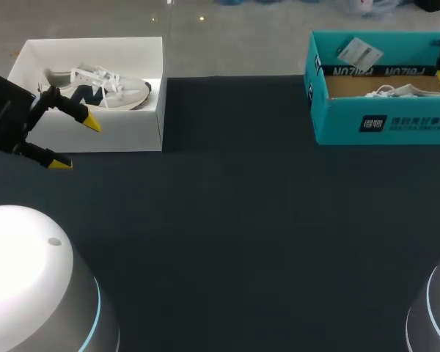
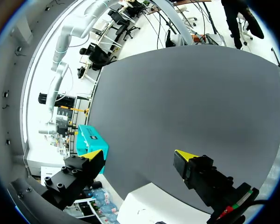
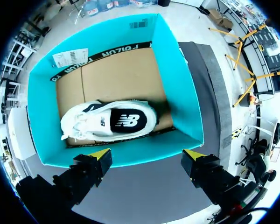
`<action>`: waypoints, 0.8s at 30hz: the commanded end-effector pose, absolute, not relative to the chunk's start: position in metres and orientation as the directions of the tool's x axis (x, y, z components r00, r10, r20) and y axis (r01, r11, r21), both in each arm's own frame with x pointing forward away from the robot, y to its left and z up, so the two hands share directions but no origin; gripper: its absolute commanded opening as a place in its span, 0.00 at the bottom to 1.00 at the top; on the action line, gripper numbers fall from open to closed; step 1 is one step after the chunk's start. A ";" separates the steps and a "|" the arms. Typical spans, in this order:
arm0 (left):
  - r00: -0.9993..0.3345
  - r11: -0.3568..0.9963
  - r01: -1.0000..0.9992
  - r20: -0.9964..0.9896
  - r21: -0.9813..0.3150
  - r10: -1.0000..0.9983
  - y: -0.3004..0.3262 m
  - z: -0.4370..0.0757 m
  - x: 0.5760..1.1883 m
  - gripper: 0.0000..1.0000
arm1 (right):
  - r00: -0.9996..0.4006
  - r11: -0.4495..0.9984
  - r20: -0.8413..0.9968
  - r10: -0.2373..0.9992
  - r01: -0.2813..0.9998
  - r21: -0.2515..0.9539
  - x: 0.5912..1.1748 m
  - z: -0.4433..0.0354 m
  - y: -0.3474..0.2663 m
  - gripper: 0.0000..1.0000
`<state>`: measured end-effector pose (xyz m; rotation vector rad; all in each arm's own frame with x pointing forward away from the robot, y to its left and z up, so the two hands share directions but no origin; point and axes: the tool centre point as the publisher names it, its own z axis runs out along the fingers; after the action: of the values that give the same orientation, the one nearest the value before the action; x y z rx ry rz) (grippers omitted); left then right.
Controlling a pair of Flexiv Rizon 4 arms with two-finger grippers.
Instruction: Take the shoe out of the shoebox, open the shoe tongue, remove and reinsert the insole, then place the shoe into the shoebox
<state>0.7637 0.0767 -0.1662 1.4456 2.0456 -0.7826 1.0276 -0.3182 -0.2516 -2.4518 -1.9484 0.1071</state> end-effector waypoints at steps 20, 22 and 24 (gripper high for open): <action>0.047 -0.075 0.995 -0.374 -0.062 0.926 0.175 -0.144 0.904 1.00 | 0.121 -0.122 0.015 0.992 0.993 0.012 0.959 -0.255 -0.288 1.00; 0.000 -0.028 0.996 -0.305 -0.087 0.952 0.177 -0.147 0.918 1.00 | 0.121 -0.122 0.015 0.992 0.993 0.012 0.959 -0.255 -0.288 1.00; -0.050 0.020 0.994 -0.278 -0.111 0.959 0.178 -0.149 0.926 1.00 | 0.121 -0.122 0.015 0.992 0.993 0.012 0.959 -0.255 -0.288 1.00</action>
<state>0.8847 0.1852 -0.1523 1.9457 1.9964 -0.2773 0.9625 -0.2885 -0.2543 -2.3430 -2.0758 -0.0130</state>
